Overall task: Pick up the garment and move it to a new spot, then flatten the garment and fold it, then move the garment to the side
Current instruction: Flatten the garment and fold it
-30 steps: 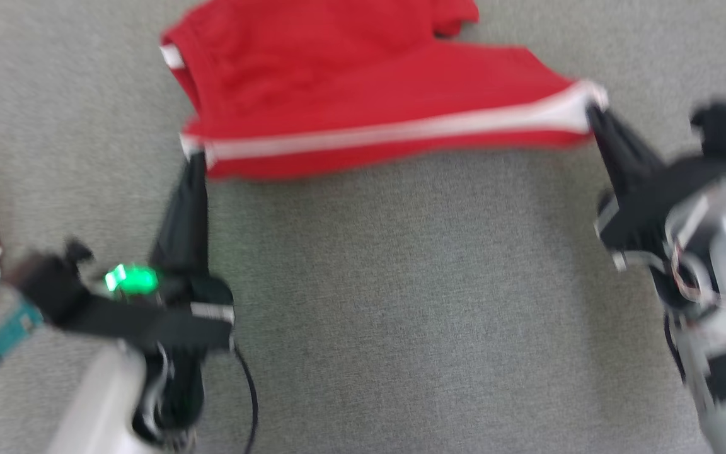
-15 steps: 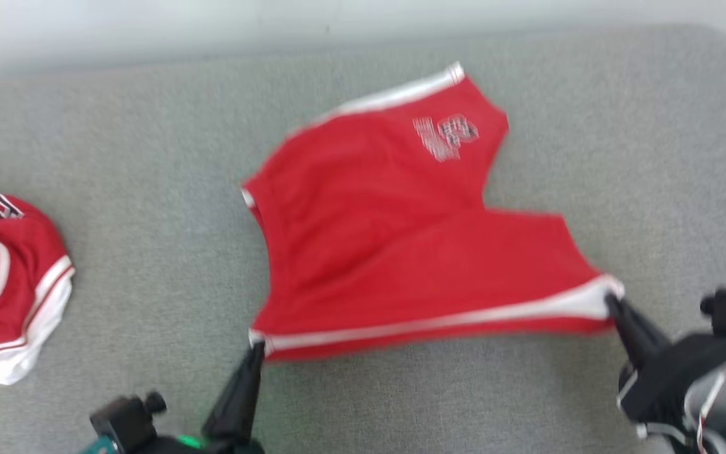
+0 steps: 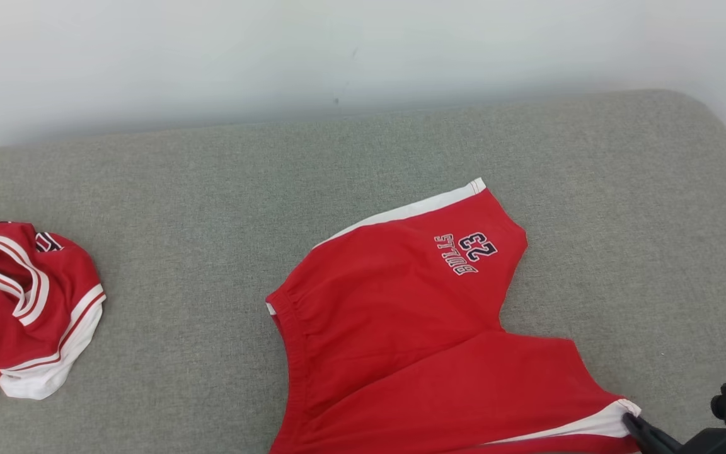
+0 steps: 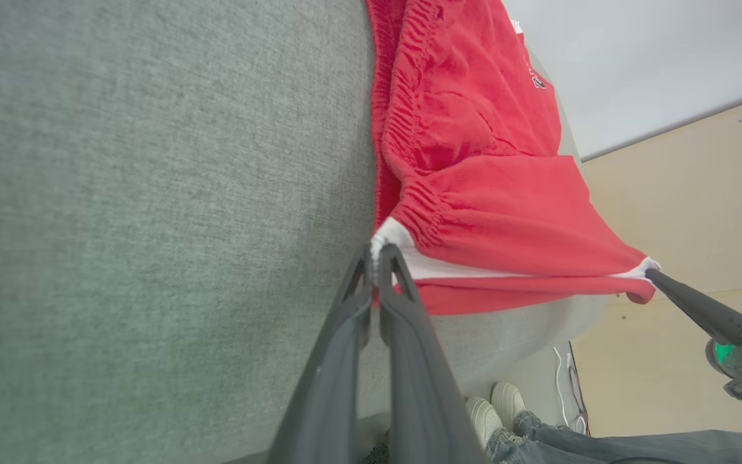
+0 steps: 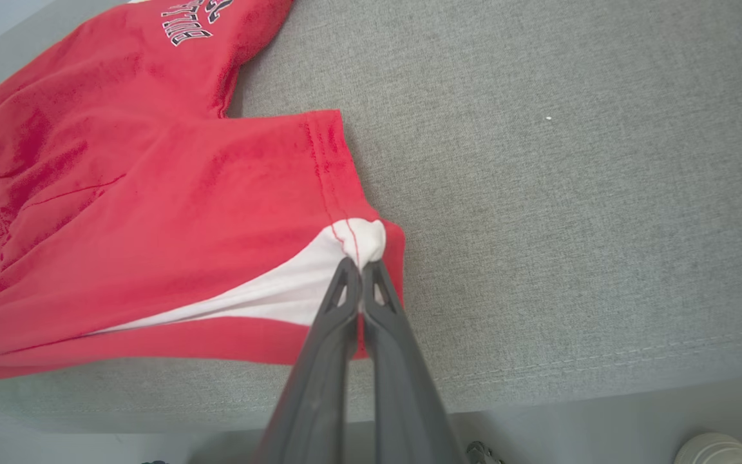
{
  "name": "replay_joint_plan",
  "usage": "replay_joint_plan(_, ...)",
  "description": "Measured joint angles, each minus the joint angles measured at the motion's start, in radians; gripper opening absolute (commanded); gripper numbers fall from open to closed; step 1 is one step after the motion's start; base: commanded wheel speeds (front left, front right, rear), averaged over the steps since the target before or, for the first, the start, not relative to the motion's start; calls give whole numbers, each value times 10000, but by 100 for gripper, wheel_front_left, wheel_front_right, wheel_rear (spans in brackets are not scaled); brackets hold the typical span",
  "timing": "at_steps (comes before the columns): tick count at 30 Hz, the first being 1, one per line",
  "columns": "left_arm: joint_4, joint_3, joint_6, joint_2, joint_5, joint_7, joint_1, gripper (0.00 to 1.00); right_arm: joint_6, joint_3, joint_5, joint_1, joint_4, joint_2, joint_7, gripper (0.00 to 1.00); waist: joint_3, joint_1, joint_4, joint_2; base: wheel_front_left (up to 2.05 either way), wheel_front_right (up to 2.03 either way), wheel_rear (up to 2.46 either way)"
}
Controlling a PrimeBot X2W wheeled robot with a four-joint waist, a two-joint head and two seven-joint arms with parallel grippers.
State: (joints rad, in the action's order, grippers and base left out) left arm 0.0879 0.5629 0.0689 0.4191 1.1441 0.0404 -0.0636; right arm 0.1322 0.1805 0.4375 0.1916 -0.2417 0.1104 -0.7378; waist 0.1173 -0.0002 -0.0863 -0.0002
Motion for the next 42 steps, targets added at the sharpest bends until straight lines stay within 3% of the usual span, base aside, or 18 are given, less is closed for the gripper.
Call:
replay_joint_plan(5, -828, -201, 33, 19, 221, 257, -174, 0, -2, 314, 2, 36, -938, -144, -84, 0, -40, 1, 41, 1, 0, 0, 0)
replay_joint_plan(11, -1108, -203, 157, -355, 105, 453, 565, 0, -2, 257, -284, -925, -702, -13, 253, 0, 46, 2, 191, 2, 0, 0, 0)
replay_joint_plan(18, -474, -362, 171, -905, -169, 552, 2171, 0, -4, -232, -418, -2733, 593, 466, 178, 0, 437, 3, 378, 3, 0, 0, 0)
replay_joint_plan(31, 1503, -552, -353, -2184, -915, 1241, 4869, 0, -4, -1315, -558, -6626, 3854, 1164, 548, 0, 1748, 4, 858, 3, 0, 0, 0)
replay_joint_plan(42, 2633, -706, -489, -2836, -1162, 1733, 6049, 0, -4, -1684, -840, -8664, 5751, 1164, 1509, 0, 2564, 5, 1465, 4, 0, 0, 0)
